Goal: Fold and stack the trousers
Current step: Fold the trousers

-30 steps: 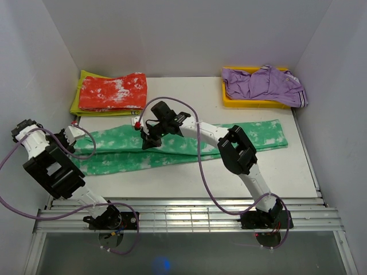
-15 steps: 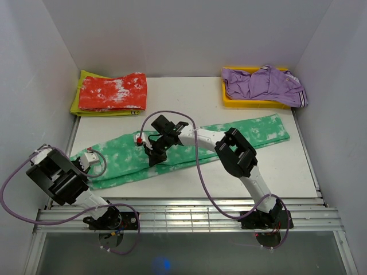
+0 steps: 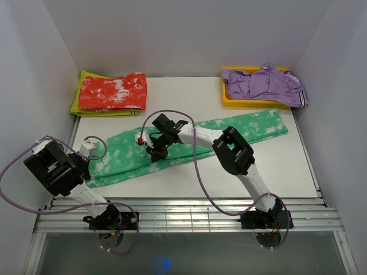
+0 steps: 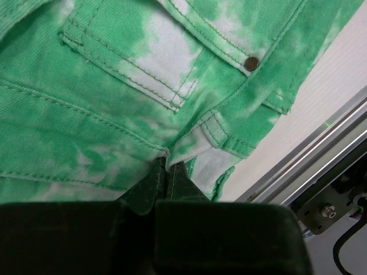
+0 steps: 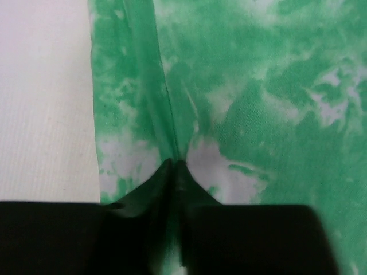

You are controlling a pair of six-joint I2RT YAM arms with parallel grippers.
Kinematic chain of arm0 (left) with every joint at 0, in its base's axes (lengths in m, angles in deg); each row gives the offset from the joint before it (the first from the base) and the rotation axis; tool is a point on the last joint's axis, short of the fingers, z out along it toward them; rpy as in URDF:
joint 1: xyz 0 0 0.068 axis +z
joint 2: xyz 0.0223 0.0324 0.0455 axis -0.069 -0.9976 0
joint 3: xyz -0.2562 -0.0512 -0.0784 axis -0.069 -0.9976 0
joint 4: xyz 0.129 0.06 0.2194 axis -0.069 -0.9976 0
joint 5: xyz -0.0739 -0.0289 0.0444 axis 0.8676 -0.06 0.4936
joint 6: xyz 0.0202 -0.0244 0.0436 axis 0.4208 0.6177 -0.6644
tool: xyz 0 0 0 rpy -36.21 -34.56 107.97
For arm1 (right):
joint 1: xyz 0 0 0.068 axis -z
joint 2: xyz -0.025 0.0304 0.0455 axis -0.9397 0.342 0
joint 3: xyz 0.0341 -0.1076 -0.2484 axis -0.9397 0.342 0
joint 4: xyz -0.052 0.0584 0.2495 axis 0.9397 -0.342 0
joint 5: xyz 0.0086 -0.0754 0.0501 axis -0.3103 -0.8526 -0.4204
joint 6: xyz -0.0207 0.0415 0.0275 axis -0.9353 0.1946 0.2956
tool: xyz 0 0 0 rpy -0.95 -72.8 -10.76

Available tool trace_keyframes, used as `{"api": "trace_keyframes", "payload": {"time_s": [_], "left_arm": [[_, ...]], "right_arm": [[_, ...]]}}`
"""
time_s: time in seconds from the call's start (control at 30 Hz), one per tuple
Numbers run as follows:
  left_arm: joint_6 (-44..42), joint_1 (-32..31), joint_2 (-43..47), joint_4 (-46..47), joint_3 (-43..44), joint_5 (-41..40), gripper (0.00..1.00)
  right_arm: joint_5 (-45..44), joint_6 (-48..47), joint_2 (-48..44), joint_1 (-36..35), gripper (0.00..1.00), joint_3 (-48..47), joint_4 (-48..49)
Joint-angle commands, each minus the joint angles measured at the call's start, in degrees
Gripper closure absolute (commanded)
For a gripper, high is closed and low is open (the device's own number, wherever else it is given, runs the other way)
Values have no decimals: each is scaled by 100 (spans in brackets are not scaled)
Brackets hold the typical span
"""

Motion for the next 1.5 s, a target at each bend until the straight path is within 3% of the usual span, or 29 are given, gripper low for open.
{"api": "trace_keyframes", "payload": {"time_s": [0.0, 0.03, 0.1, 0.23, 0.27, 0.37, 0.47, 0.5, 0.77, 1.2, 1.47], "left_arm": [[603, -380, -322, 948, -3, 115, 100], [778, -451, -322, 931, 32, 184, 100], [981, -600, -330, 825, 120, 290, 100], [1298, -706, -488, 369, 541, 606, 100], [1386, -724, -515, 220, 595, 650, 100], [1413, -733, -585, -18, 701, 712, 100], [1404, -724, -507, -89, 622, 686, 100], [1395, -724, -463, -89, 596, 669, 100], [1421, -724, -331, -142, 472, 598, 100], [1369, -724, -287, -317, 718, 545, 100], [1483, -724, -260, -933, 1518, 695, 100]], "right_arm": [[-690, -542, 194, 377, 69, -329, -356], [-585, -438, 125, 395, 61, -356, -409], [-435, -78, -331, 412, 55, -199, -16], [-399, 1065, -1403, 237, 56, 784, 1775], [-730, 1379, -1788, 141, 56, 1378, 2719], [-1163, 1191, -2012, -263, 56, 1971, 3343], [-2072, 1259, -1671, -668, 76, 1842, 3344], [-2200, 798, -1556, -773, 90, 1676, 3100], [-3929, -392, -959, -1679, 92, 2333, 5153], [-3730, -516, -509, -1838, 92, 2210, 5313], [-3502, -340, -825, -1943, 92, 2430, 5558]]}}
